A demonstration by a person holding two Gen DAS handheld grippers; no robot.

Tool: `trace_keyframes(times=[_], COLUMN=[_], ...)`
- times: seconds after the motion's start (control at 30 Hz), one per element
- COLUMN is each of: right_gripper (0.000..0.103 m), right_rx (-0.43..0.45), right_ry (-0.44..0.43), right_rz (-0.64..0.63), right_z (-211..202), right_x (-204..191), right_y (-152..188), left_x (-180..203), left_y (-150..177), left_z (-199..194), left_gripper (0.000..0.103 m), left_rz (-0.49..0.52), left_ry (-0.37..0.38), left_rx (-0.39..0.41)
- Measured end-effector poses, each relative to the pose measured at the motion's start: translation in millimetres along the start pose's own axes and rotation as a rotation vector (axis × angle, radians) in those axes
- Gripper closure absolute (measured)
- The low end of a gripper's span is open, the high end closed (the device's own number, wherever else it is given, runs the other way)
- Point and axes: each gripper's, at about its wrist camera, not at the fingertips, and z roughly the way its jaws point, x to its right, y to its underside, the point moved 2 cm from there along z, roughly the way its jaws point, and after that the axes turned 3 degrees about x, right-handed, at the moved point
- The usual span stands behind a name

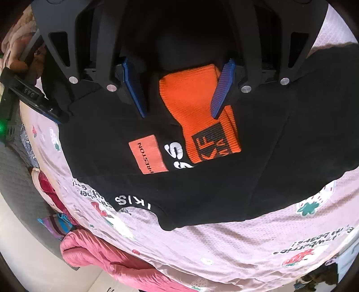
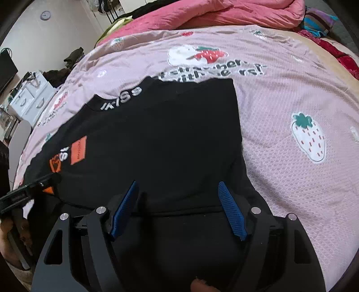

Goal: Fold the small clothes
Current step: 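Lay the cuff onto the sweater body and open the right tool, then move the left tool toward the orange cuff of the other sleeve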

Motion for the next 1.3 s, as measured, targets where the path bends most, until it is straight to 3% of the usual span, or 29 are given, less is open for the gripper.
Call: trace_keyframes(times=[0.1, 0.17, 0.37, 0.47, 0.57, 0.7, 0.87, 1.17, 1.3], right_gripper=[0.022, 0.014, 0.008, 0.006, 0.005, 0.005, 0.004, 0.004, 0.004], right_rx=[0.023, 0.047, 0.097, 0.115, 0.137, 0.155, 0.173, 0.18, 0.182], right_ry=[-0.062, -0.069, -0.083, -0.076, -0.081, -0.092, -0.104, -0.126, -0.14], right_rz=[0.005, -0.012, -0.038, -0.045, -0.05, -0.066, -0.108, -0.207, -0.246], right_z=[-11, -19, -33, -39, -44, -49, -53, -55, -55], right_x=[-7, -13, -25, -27, -30, -37, -55, -91, -108], right_y=[-3, -5, -11, -12, -13, -12, -9, 2, 8], left_x=[-2, -3, -1, 0, 1, 0, -8, -33, -44], left_y=[-1, -3, -1, 0, 1, 2, 6, 13, 21], left_z=[-15, -23, -37, -43, -53, -63, -73, -95, -106], left_gripper=[0.041, 0.039, 0.033, 0.017, 0.009, 0.009, 0.009, 0.009, 0.009], left_rz=[0.001, 0.001, 0.002, -0.004, 0.001, -0.003, -0.001, -0.064, -0.067], left_ry=[-0.016, -0.019, -0.027, -0.03, -0.038, -0.052, -0.136, -0.19, -0.253], left_rx=[0.022, 0.045, 0.081, 0.1, 0.133, 0.16, 0.187, 0.237, 0.259])
